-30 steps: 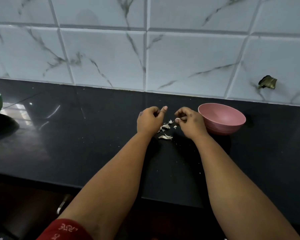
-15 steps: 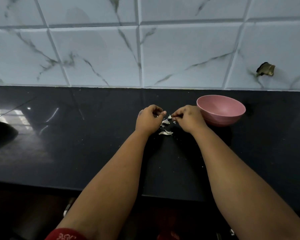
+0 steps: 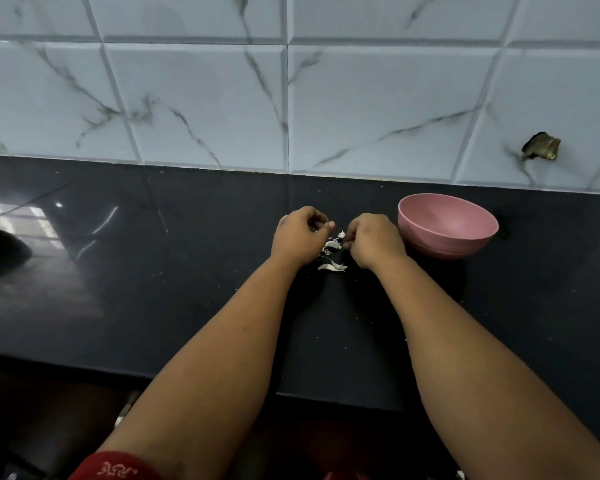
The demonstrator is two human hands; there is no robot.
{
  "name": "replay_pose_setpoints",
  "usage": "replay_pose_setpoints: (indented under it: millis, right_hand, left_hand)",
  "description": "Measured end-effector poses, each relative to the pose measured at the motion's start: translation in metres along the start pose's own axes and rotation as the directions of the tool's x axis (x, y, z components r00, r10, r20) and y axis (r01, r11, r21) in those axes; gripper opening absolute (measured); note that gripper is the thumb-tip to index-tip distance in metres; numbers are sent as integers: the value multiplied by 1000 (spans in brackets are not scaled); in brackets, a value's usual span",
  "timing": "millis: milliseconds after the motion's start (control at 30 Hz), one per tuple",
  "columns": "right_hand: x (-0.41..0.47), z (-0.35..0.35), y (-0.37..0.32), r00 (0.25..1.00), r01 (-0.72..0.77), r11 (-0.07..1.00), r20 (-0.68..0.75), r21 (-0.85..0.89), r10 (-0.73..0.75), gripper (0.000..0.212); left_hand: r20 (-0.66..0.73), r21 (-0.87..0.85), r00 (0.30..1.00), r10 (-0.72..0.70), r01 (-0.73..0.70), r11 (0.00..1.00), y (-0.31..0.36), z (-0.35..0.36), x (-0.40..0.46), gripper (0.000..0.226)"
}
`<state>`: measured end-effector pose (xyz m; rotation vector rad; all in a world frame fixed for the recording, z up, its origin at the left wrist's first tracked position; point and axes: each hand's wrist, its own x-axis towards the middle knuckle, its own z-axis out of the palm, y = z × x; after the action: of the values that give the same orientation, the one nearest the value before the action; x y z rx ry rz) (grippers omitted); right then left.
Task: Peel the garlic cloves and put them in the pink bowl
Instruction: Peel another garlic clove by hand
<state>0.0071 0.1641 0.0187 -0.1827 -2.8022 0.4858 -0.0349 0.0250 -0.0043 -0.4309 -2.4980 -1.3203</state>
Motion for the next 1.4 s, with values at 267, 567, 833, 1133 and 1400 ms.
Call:
replay_pose_setpoints:
  millis: [267,567,833,1133,1400]
  right_hand:
    - [2,-3,-2,995,31,999,-99,10,-30,12]
    - [-1,5,-4,1000,-11,998,-25,-66,9,17]
    - [-2,-7,-6,782,239,969,-604,66,-152,8]
    - [-8,-3,-15,999,-52,973,-13,-223,50,24]
    - [1,7,3,855,175,950,-518,258,-17,9]
  left_hand:
    - [6,-23,1000,-17,17,1000,2,-1,-1,13]
    - [27,-27,999,-32,33,999,2,-1,-3,11]
    - [-2,-37,999,-33,33,999,2,-3,-3,14]
    - [-17,-35,999,-35,35,999,2,-2,-3,15]
    - [1,-58,1000,-19,19,998,3,-4,-4,11]
